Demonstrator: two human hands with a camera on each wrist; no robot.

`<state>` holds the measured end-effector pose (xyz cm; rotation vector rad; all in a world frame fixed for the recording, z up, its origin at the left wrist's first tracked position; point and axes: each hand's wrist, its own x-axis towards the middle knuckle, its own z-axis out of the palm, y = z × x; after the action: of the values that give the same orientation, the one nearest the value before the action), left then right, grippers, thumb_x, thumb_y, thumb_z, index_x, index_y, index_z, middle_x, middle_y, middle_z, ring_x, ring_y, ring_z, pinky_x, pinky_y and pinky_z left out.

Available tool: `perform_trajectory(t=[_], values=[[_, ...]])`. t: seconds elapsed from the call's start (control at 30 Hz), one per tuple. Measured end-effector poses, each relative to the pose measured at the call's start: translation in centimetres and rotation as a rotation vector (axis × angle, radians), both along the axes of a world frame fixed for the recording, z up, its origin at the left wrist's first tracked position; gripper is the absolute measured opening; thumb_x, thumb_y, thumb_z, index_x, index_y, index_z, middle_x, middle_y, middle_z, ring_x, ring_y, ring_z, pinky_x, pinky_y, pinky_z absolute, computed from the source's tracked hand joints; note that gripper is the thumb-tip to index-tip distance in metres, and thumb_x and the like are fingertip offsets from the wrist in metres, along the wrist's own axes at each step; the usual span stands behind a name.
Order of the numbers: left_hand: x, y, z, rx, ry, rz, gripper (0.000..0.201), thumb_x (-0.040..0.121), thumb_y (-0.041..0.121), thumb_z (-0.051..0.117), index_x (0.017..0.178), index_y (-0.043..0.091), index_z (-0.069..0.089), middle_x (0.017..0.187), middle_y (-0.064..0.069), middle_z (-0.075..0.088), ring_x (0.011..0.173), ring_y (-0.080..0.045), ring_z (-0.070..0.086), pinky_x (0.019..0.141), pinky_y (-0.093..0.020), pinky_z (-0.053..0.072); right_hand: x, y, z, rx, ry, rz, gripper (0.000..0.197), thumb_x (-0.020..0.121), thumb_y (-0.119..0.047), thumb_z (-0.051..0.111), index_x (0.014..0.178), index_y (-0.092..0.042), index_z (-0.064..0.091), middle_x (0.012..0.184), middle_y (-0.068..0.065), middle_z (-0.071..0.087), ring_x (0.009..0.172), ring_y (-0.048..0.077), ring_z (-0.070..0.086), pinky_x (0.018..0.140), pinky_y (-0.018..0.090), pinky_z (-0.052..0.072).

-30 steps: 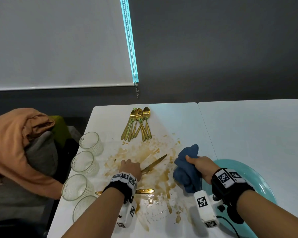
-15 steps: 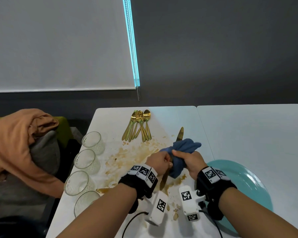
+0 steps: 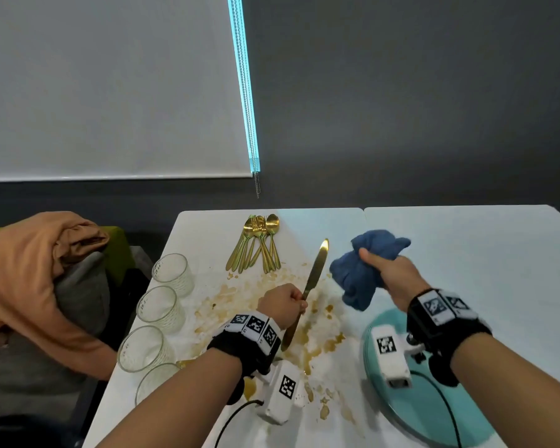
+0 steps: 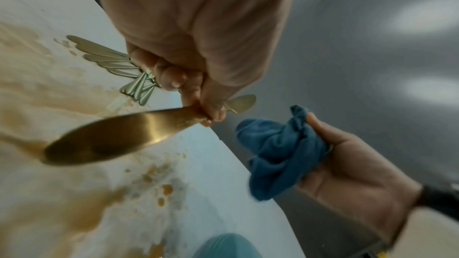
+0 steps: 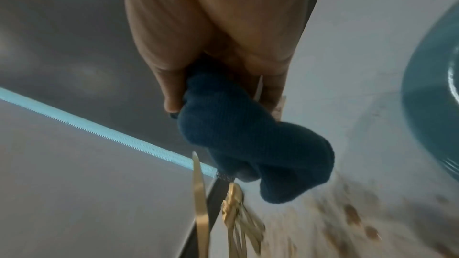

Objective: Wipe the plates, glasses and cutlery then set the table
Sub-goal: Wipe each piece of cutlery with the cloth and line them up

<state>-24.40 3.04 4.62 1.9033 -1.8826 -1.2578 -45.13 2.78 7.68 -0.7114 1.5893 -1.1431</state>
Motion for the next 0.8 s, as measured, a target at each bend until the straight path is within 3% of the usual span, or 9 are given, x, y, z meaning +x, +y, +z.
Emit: perform_trajectory(t=[0.1,0.17,0.23,0.33,0.4,0.47,0.53,0.7,0.8], values=[[-1.2,-0.2,1.1,-0.026,0.032,0.006,0.018,0.091,0.02,0.055,0.074,0.023,0.052,0.098,-0.006,0.069,0.099,-0.025,0.063,0.095,-0.04,0.048,2.5,2.2,-0.8,0.016,-0.101,0.229,0.037,0.093,-0.033,0.052,0.12,-0.007,0.054,0.112,0.01,0.064,0.1,0.02,0.062,0.082,0.035,0.052],[-2.2,0.0,1.9,-0.06,0.004,-0.069,0.011,0.091,0.012,0.049,0.092,0.012,0.061,0.106,-0.013,0.066,0.101,-0.03,0.061,0.091,-0.038,0.049,4.2,2.7,-1.3,0.048,-0.128,0.292,0.037,0.096,-0.036,0.046,0.123,-0.012,0.052,0.114,0.009,0.062,0.105,0.021,0.06,0.086,0.038,0.052],[-3.0,0.3,2.2,-0.072,-0.032,-0.133,0.023,0.09,0.008,0.045,0.106,0.003,0.06,0.109,-0.018,0.063,0.103,-0.034,0.059,0.088,-0.039,0.049,5.2,2.3,-1.6,0.083,-0.084,0.243,0.035,0.092,-0.032,0.056,0.117,-0.007,0.058,0.115,0.016,0.063,0.108,0.028,0.06,0.094,0.044,0.049],[-3.5,0.9,2.3,-0.077,-0.06,-0.222,0.027,0.09,0.009,0.044,0.112,0.001,0.057,0.111,-0.019,0.062,0.104,-0.035,0.058,0.091,-0.042,0.048,5.0,1.1,-1.9,0.119,-0.062,0.066,0.015,0.079,-0.012,0.072,0.088,-0.003,0.064,0.106,0.024,0.066,0.102,0.036,0.062,0.095,0.047,0.049],[-3.5,1.0,2.3,-0.07,-0.047,-0.243,0.021,0.09,0.015,0.049,0.107,0.006,0.058,0.111,-0.015,0.063,0.104,-0.033,0.058,0.092,-0.042,0.048,4.2,0.5,-1.4,0.117,-0.116,0.002,0.016,0.075,-0.006,0.074,0.085,0.0,0.063,0.103,0.024,0.066,0.102,0.036,0.062,0.094,0.046,0.049],[-3.5,0.8,2.5,-0.046,-0.009,-0.218,0.003,0.089,0.018,0.056,0.087,0.019,0.057,0.104,-0.009,0.065,0.102,-0.029,0.059,0.093,-0.04,0.047,3.1,-0.3,-0.5,0.092,-0.137,-0.049,0.025,0.073,-0.007,0.076,0.092,0.002,0.063,0.106,0.022,0.066,0.103,0.035,0.062,0.096,0.046,0.049],[-3.4,0.6,2.4,-0.037,0.046,-0.168,0.022,0.088,0.016,0.058,0.07,0.027,0.05,0.093,-0.002,0.068,0.101,-0.025,0.062,0.096,-0.04,0.047,1.8,-1.1,0.3,0.054,-0.14,-0.092,0.03,0.073,-0.01,0.077,0.096,0.001,0.062,0.11,0.018,0.065,0.105,0.031,0.06,0.099,0.045,0.047],[-2.4,0.8,1.9,-0.039,-0.003,-0.152,0.011,0.091,0.02,0.057,0.081,0.024,0.054,0.1,0.0,0.07,0.097,-0.017,0.061,0.091,-0.03,0.045,-2.2,-2.2,1.4,-0.031,-0.163,-0.289,0.046,0.076,-0.018,0.076,0.113,0.0,0.055,0.124,0.014,0.059,0.113,0.028,0.056,0.103,0.042,0.043],[-1.7,0.5,1.1,-0.036,0.047,-0.021,0.021,0.091,0.02,0.057,0.072,0.027,0.05,0.089,0.001,0.067,0.094,-0.017,0.063,0.088,-0.032,0.05,-3.3,-1.1,1.8,-0.076,-0.246,-0.238,0.037,0.086,-0.02,0.066,0.114,0.002,0.054,0.121,0.016,0.06,0.107,0.026,0.059,0.092,0.037,0.047]])
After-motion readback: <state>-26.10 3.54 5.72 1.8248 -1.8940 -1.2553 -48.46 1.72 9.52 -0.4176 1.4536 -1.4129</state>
